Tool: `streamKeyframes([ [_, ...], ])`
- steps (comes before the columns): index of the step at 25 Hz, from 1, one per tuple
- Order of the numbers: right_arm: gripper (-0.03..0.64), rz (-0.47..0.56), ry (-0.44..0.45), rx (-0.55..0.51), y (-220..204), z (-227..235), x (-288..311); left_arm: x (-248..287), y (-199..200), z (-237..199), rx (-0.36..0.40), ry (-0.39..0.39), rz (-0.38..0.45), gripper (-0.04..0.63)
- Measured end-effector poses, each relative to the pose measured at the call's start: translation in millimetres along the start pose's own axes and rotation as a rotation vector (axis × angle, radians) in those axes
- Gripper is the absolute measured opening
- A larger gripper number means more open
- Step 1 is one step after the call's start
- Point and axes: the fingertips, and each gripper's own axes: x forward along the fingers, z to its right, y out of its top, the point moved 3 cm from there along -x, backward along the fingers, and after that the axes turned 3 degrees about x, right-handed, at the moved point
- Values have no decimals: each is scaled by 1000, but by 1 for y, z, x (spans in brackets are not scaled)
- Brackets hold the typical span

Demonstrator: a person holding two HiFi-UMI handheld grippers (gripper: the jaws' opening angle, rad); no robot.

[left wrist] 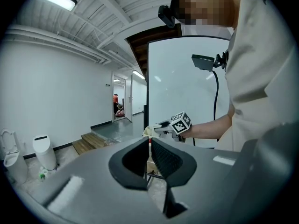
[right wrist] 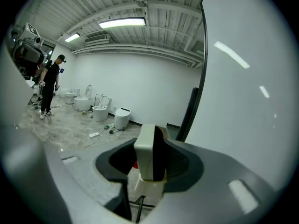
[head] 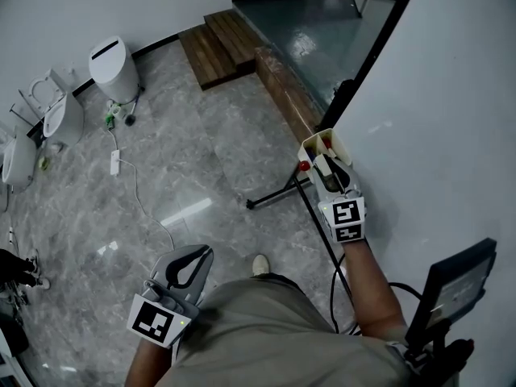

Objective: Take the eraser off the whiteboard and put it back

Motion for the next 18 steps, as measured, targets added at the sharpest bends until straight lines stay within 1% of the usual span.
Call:
streamKeyframes([
  [4, 161, 37, -34, -18, 13, 3, -10, -12, -5, 0, -7, 10, 15, 23],
  [9, 161, 70, -49, -39, 37, -5, -29, -26, -7, 0, -8, 11, 38, 23],
  [15, 161, 112, -46, -71, 63, -55, -76, -78, -23, 8, -11, -2, 59, 23],
  [18, 161, 132, -25, -75, 76, -82, -94, -98, -30, 13, -9, -2, 71, 23],
])
